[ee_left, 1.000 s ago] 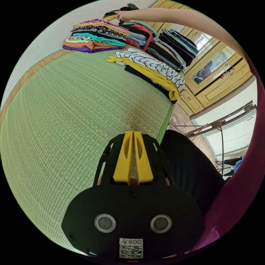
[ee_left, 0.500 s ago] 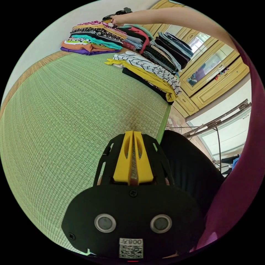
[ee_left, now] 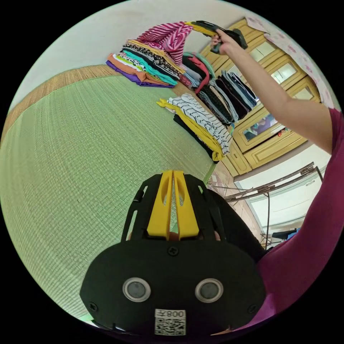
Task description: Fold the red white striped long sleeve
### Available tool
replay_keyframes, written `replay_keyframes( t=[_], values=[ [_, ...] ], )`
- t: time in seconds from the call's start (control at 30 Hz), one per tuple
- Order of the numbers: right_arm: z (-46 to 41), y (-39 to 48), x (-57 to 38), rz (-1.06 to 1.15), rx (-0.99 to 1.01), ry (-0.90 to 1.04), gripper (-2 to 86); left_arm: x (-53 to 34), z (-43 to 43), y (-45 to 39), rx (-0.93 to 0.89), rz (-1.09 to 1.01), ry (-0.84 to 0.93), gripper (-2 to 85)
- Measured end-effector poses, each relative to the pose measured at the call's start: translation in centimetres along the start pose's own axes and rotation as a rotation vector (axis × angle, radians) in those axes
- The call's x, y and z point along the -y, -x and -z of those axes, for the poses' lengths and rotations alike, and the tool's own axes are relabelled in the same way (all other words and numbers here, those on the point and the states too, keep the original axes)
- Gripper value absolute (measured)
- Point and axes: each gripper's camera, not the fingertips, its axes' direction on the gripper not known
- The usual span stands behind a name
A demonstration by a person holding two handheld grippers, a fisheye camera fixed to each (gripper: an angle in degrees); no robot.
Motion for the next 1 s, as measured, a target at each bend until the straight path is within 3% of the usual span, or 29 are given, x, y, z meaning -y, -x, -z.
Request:
replay_keyframes(
  t=[0.3,0.5,0.77,1.0],
  values=[
    [4.9,13.3,-9.2,0.066,0.185,0.204,1.6,-7.2,8.7,4.8,0.002,0.129,-0.127,0.4],
    [6.1,17.6,-17.0,-0.062,0.227,0.393,1.3,-13.6,11.5,8.4,-0.120,0.238,-0.171,1.7],
    [14.4,21.9,-22.5,-0.163,0.216,0.369,1.0,-18.5,8.9,11.5,-0.201,0.290,-0.102,4.6],
    [20.9,21.0,-25.8,-0.307,0.089,0.312,1.0,-14.8,2.7,15.7,-0.286,0.366,-0.020,6.9]
  ],
)
